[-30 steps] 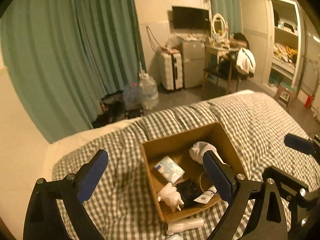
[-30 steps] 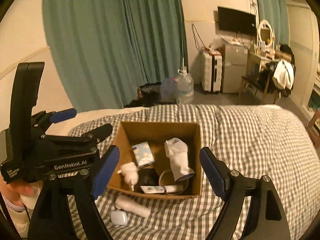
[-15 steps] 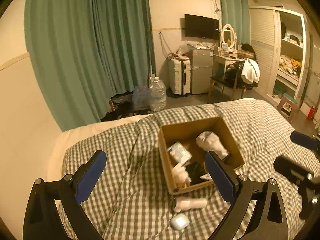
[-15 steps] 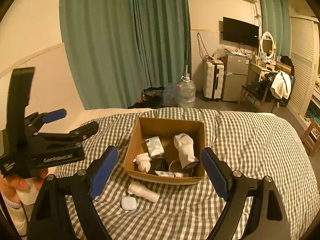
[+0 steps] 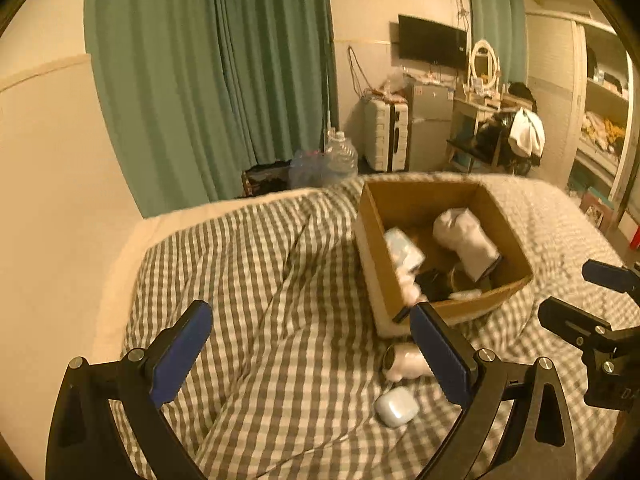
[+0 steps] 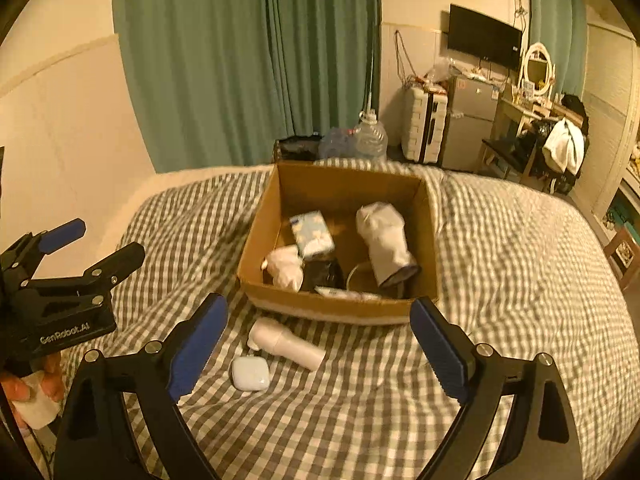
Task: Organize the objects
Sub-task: 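Move both open grippers back toward the items beside the box, then grasp the white earbud case with the right gripper while the left grasps the hair dryer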
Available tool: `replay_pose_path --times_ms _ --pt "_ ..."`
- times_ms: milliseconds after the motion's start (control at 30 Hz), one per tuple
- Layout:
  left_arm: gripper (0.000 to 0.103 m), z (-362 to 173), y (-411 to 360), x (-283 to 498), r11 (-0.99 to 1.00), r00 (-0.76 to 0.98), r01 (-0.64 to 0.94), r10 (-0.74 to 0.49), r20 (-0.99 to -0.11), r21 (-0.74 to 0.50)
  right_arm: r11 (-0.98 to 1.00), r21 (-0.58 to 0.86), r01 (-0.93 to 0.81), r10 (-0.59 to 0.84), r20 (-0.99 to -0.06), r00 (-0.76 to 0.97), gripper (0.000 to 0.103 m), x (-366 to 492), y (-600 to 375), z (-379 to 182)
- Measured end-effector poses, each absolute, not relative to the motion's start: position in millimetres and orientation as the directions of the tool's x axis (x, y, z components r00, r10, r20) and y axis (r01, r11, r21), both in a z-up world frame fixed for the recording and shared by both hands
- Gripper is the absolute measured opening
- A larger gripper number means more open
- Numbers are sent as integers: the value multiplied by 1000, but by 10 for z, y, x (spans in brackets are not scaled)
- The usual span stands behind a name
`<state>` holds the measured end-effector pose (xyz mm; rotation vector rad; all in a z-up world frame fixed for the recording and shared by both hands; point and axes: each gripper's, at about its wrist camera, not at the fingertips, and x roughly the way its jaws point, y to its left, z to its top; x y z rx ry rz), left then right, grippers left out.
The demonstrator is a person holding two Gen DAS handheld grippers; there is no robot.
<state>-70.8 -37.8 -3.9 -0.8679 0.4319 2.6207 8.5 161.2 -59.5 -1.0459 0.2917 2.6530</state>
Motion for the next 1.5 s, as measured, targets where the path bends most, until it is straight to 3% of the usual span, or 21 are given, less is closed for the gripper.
replay_pose_path --times_ms 367,667,867,933,967,1167,1367,1500 --pt "102 -933 -581 -1039 -912 -685 -354 102 -722 207 -956 112 -272 70 -810 -582 93 -367 1404 -1514" --pt "102 -1263 -751 -1234 -943 -593 -306 81 -801 131 -977 132 -168 -53 -912 -406 92 -763 1138 -2279" --pt "102 -1410 -658 -1269 -930 -550 -336 65 -832 150 -969 196 -152 -136 -934 -331 74 -858 1124 -2556" --pt "102 -1452 -645 -1293 -926 -537 -346 65 -841 149 -966 215 -141 -167 -941 -295 54 -878 1106 -2650" --pt "102 -1468 -639 -1296 -925 -531 -349 64 -845 149 -967 218 -134 -174 -944 -281 50 -879 1088 -2688" --pt "102 -1473 -656 -1248 -923 -534 -347 46 -844 169 -967 205 -151 -144 -929 -341 50 -719 1112 -2551" --pt "102 -1388 -507 -1147 -907 -553 -352 4 -833 229 -961 168 -220 -43 -876 -481 50 -305 1349 -2067" --pt "102 -1281 -253 -1041 -897 -549 -398 67 -833 190 -944 152 -292 22 -857 -515 50 -132 1635 -1870"
